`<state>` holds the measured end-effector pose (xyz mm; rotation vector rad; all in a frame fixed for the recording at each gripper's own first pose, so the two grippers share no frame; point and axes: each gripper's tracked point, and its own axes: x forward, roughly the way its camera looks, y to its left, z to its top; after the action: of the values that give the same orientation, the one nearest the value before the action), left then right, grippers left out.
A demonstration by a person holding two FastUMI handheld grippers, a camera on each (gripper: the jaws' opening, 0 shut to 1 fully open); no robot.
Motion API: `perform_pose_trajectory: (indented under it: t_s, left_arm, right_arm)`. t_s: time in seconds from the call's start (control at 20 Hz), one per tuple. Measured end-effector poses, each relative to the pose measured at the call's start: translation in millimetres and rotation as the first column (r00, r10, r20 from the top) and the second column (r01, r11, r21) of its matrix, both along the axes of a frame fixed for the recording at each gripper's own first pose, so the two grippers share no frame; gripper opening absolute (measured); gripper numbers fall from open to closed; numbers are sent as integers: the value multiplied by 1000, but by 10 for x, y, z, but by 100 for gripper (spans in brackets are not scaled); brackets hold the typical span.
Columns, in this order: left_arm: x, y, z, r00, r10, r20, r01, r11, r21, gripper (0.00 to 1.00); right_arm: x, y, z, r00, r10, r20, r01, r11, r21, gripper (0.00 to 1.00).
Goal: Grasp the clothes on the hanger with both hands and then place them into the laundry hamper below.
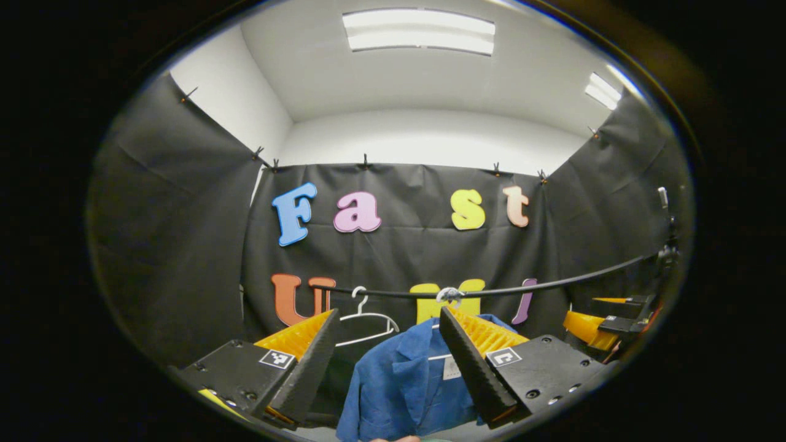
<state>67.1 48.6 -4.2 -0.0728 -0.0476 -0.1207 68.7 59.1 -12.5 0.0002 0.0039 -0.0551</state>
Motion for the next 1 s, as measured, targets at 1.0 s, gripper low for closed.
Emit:
perform_pose_trajectory:
  t_s: [1.0]
  left_arm:
    - [231,-223,-1334,941,-142,-309,120,989,-89,100]
  right_arm:
    - [217,-262,-840,961,-236,-146,215,965,-148,100]
